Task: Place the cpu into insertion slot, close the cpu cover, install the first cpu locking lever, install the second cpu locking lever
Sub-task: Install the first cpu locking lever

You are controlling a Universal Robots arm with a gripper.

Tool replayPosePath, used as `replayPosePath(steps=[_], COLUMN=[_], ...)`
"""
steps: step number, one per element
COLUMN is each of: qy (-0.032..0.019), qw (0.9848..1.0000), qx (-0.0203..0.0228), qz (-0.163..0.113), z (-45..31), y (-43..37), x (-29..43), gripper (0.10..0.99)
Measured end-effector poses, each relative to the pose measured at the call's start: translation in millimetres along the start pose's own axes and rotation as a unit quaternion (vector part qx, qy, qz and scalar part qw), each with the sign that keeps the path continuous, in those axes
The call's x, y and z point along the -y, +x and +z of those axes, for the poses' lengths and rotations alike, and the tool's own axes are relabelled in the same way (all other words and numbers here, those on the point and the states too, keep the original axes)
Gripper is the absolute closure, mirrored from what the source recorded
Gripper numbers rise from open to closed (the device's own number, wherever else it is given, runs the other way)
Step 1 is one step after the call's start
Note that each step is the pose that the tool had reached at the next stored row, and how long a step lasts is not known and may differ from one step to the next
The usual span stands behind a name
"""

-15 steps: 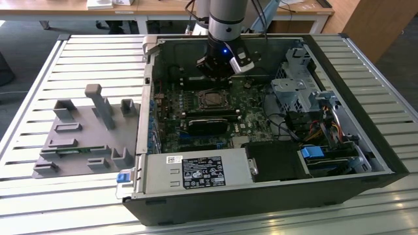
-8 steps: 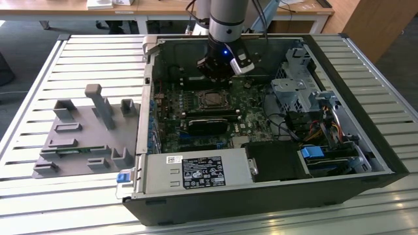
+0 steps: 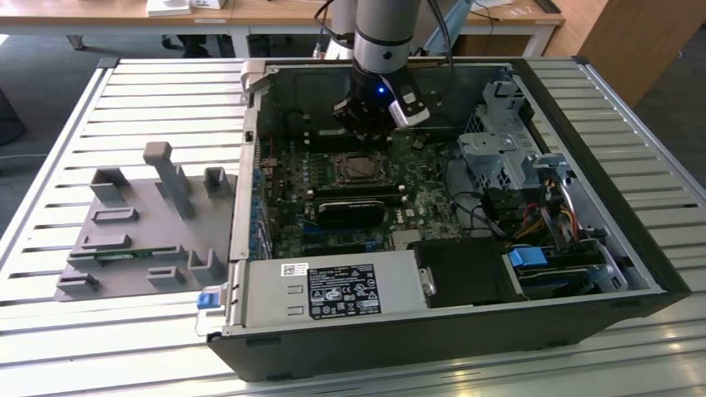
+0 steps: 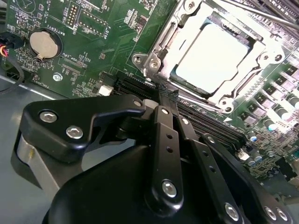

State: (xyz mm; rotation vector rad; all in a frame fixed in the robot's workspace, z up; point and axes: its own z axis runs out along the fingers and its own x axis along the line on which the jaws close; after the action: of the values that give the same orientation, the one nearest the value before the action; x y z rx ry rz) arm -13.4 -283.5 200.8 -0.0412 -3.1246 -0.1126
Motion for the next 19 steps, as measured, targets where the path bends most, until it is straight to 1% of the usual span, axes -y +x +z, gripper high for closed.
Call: replayPosePath(steps=[8, 19], qy=[0.0, 0.0111], qw=[1.0, 0.9999], qx=[0.0, 0.0004], qz=[0.0, 0.0], z=[-0.4, 2.1], y=[-0.1, -0.2], x=[-0.1, 0.1], gripper=[0.98, 0.98])
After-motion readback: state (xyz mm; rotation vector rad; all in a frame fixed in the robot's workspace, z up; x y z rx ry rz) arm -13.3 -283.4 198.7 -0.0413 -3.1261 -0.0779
